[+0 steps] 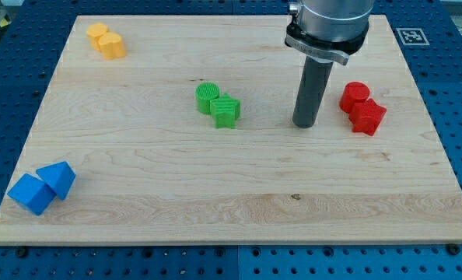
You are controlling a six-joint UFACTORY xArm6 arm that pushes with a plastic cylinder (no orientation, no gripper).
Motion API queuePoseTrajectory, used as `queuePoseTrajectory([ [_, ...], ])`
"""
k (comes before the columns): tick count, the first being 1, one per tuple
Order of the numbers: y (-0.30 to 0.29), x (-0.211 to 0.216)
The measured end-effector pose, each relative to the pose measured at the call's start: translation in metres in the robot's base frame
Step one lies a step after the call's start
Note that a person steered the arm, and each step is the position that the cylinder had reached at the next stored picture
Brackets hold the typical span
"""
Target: Separate the red circle and the red star
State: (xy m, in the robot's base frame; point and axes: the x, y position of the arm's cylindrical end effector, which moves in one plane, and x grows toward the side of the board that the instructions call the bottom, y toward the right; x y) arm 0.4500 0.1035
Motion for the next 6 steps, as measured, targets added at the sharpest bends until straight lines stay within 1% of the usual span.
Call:
queuePoseTrajectory([
  [1,0.032,-0.011],
  [2,0.032,-0.011],
  [3,0.060,-0.025],
  [4,0.062,-0.027],
  [5,0.072,-0.043],
  [6,0.073,-0.037],
])
